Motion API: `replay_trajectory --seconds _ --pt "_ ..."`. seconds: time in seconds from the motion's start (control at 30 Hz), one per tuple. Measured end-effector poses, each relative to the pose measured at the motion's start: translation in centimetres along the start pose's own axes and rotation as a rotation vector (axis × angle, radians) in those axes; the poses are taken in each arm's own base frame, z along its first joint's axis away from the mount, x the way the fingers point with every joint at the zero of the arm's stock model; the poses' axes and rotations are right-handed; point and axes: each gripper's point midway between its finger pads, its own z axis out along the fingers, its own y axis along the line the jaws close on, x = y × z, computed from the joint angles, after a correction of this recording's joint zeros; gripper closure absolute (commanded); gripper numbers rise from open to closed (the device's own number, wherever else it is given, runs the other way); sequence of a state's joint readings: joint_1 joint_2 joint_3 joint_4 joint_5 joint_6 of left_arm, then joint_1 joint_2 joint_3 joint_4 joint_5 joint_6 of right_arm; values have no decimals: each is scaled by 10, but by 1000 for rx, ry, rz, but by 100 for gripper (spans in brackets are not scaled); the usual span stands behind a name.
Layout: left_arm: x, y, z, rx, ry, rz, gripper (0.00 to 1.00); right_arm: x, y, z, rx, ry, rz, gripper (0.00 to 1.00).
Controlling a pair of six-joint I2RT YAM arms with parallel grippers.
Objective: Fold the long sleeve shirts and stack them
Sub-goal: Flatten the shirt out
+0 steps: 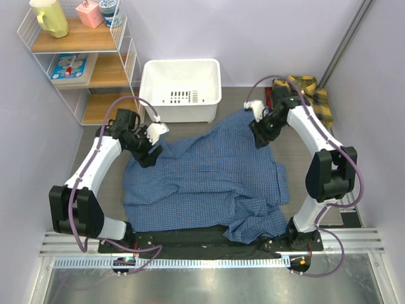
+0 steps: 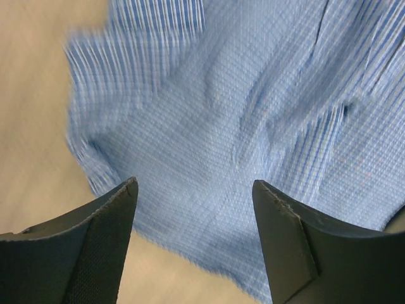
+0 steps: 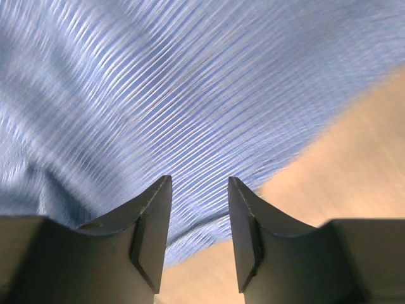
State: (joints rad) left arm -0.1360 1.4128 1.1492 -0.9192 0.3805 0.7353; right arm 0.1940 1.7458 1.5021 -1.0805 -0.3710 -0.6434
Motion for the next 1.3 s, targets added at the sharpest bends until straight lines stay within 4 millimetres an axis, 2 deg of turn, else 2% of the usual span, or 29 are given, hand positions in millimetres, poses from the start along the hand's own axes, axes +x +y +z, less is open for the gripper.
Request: replay_trajectory --seconds 0.07,0.17,0.27,0.4,0.53,0.67,0.87,1.03,1.23,1.3 --pt "-19 5 1 -5 -78 27 25 -20 -30 -11 81 -99 76 50" --pt "-33 12 9 1 -138 34 22 -38 -64 -12 161 -186 193 48" --pt "-45 22 21 -4 -182 19 22 -50 -96 4 213 -238 306 47" --pt "-60 37 26 -46 -241 20 22 -50 -128 41 272 -246 438 47" --pt "-71 48 25 -89 -289 25 22 -48 -148 64 313 -248 501 48" --pt "-72 50 27 -100 -299 30 23 -57 -158 72 316 -281 512 48" --pt "-68 49 33 -86 -286 34 23 -98 -176 67 293 -400 483 47" --pt "-62 43 38 -45 -265 69 23 -123 -193 74 274 -463 473 46" --pt "-52 36 46 23 -217 120 21 -126 -204 104 250 -454 489 40" --pt "-51 37 50 38 -202 133 16 -126 -206 112 239 -450 496 40"
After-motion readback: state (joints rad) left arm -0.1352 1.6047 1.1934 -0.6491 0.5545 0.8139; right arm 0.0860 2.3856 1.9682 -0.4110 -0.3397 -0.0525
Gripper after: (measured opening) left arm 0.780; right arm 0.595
